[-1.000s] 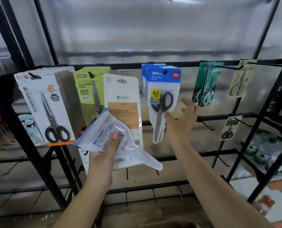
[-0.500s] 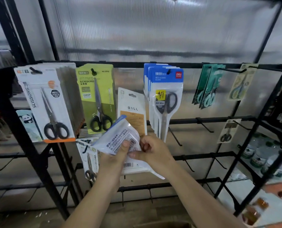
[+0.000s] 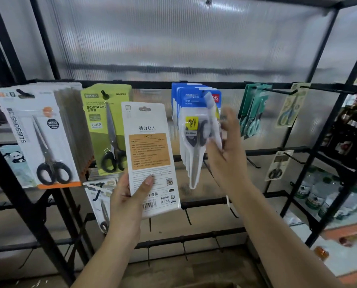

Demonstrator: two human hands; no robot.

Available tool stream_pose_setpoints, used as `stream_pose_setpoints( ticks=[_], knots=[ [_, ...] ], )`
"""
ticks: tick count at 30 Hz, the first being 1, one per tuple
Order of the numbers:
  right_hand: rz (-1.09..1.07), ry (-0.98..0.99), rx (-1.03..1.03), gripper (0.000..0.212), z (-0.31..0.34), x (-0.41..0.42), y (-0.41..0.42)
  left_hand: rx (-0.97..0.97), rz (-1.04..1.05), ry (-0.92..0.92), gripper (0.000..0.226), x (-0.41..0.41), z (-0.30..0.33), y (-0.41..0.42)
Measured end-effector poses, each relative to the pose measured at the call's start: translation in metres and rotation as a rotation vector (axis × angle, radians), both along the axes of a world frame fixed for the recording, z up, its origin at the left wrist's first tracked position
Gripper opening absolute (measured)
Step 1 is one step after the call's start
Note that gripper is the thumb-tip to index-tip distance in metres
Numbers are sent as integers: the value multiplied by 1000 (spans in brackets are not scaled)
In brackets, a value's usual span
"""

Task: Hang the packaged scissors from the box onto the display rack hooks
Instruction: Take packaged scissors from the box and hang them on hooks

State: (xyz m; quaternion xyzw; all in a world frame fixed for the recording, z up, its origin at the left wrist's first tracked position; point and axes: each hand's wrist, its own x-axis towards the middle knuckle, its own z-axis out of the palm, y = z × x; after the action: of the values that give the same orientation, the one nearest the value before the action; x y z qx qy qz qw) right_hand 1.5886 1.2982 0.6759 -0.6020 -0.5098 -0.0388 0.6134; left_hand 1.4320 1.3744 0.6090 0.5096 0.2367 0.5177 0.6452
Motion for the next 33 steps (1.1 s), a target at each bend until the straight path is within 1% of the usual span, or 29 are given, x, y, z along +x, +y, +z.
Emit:
stream_pose_setpoints(
  ticks=[2,3,5,7,11,14,17,27,30,33],
  knots=[
    [-235,-234,-176,80,17,6,3,-12,7,-12,36,0,1,0],
    [-345,-309,-271,84,24,8,4,-13,9,-17,36,0,1,0],
    [-475,-358,-368,87,32,11,6,-7,24,-20,37,0,2,-1],
    [-523,-353,-392,88,32,14,10,-9,36,-27,36,-1,2,-2],
    [-541,-275,-401,87,21,18,13,-13,58,-26,38,-5,4,-3],
    [-566,-216,-435,92,14,18,10,5,74,-29,42,-8,4,-1],
    [-566,-155,-422,93,9,18,9,4,60,-29,41,-11,4,-1],
    [-527,-174,-398,90,-3,19,6,3,64,-19,45,-8,3,-4],
    [-516,-186,-424,89,-8,19,9,4,51,-22,40,-6,4,-5],
    [-508,-194,-468,92,-29,16,12,7,27,-18,40,-6,4,-6]
  ],
)
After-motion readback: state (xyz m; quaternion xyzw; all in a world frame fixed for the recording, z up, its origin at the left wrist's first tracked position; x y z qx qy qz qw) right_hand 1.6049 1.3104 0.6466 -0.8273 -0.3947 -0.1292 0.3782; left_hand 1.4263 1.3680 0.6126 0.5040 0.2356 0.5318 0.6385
